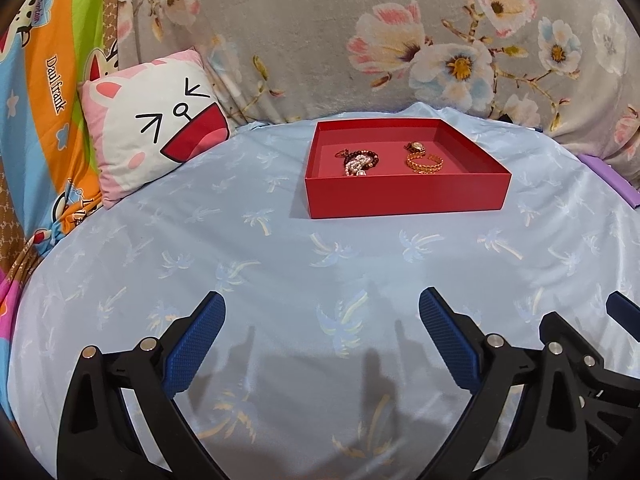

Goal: Organize jewelry

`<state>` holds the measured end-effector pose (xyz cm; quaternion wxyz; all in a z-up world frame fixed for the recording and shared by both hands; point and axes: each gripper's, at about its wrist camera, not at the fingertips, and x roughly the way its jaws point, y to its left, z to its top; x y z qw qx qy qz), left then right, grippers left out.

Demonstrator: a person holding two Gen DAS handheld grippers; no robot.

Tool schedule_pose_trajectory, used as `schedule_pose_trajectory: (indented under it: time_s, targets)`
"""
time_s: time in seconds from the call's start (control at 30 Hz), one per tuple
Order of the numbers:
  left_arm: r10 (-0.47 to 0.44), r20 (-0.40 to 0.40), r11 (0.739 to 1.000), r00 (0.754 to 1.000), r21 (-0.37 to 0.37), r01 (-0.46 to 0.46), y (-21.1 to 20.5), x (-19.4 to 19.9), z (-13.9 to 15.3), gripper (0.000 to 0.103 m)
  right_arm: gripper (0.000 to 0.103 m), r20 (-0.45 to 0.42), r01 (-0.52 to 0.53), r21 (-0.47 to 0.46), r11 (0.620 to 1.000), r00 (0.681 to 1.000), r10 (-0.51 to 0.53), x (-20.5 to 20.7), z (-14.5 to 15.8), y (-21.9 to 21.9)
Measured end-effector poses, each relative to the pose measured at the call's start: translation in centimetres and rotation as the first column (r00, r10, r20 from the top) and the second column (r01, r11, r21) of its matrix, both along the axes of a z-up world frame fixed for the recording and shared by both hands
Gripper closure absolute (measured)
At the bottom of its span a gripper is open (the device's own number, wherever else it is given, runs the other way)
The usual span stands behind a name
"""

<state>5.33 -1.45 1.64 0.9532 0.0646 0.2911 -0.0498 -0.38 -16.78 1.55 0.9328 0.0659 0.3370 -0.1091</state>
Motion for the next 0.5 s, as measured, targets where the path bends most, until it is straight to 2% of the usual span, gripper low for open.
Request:
schedule_pose_trajectory:
  time_s: [0.5]
  targets:
    - [0.011,0.003,1.0,1.0,0.015,-0.011,-0.28,-0.12,0.12,0.009,0.017,0.006,0.001,-0.008,1.0,1.0,-0.001,-0.03,0.06,0.1]
